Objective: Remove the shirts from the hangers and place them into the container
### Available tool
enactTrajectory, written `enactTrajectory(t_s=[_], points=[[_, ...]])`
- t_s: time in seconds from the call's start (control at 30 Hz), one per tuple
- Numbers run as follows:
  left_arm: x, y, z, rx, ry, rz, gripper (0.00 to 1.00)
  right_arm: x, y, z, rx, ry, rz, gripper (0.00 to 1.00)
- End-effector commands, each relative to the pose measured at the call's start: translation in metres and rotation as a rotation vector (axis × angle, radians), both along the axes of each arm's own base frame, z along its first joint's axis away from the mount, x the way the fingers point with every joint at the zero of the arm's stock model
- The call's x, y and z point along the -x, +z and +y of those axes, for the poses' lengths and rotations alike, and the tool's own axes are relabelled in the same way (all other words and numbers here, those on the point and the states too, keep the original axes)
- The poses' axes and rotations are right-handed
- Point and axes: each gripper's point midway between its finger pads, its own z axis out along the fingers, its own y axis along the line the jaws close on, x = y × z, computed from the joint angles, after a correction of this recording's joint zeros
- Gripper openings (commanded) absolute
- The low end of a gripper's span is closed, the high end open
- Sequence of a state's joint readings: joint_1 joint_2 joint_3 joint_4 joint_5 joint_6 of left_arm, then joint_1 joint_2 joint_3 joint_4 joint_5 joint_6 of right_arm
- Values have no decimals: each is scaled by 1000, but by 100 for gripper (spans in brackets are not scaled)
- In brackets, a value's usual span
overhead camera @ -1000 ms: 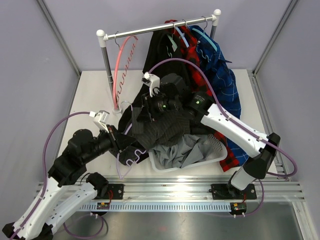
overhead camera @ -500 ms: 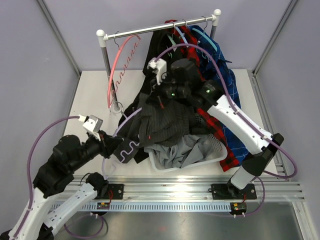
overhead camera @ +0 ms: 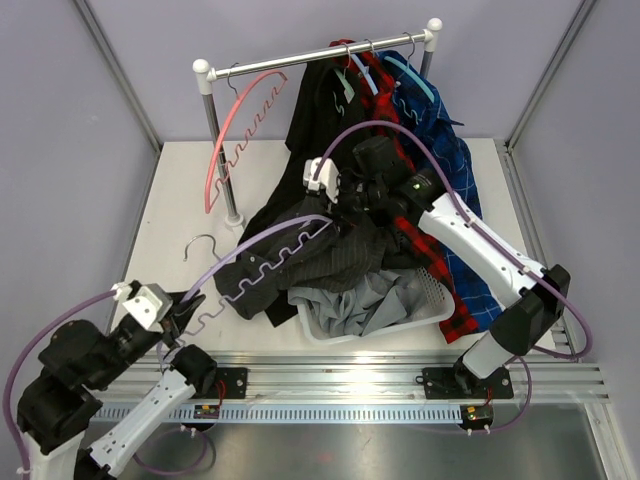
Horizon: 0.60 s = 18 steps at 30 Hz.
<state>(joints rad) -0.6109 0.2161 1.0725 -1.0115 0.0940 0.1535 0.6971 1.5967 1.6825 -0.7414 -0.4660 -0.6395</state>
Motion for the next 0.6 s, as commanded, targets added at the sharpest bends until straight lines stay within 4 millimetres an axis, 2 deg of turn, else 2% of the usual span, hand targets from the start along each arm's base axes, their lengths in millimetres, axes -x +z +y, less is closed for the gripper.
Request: enactTrajectory(t_s=[0.0,0.03,0.1,0.17,0.27,0.3,0.4,0.43,0.47,0.5,0.53,0.57], points=[[10,56,21,68,48,-222,0,0,-21,2,50,164,-89,2],[10,57,26,69,71,-230,0,2,-30,2,59,202,-94,3],[13,61,32,83,88,-247,0,4,-33,5,28,246,-96,4],[14,59,32,92,88,-243,0,16,-37,8,-4,351,-99,5],[7,51,35,90,129,-213,0,31,-41,10,-30,432,-61,20],[2,46,37,90,156,-196,0,34,-42,7,-27,441,-49,33],[-5,40,38,96,189,-174,0,28,-34,-2,0,408,-69,51],[-6,37,38,97,195,-166,0,25,-32,-7,10,385,-74,54],[-8,35,37,96,200,-161,0,19,-31,-13,33,354,-87,60],[-9,34,37,97,202,-155,0,17,-31,-21,50,333,-81,62],[-12,30,37,89,211,-147,0,13,-25,-31,60,305,-104,73],[-12,29,36,88,213,-144,0,9,-26,-40,92,274,-108,74]])
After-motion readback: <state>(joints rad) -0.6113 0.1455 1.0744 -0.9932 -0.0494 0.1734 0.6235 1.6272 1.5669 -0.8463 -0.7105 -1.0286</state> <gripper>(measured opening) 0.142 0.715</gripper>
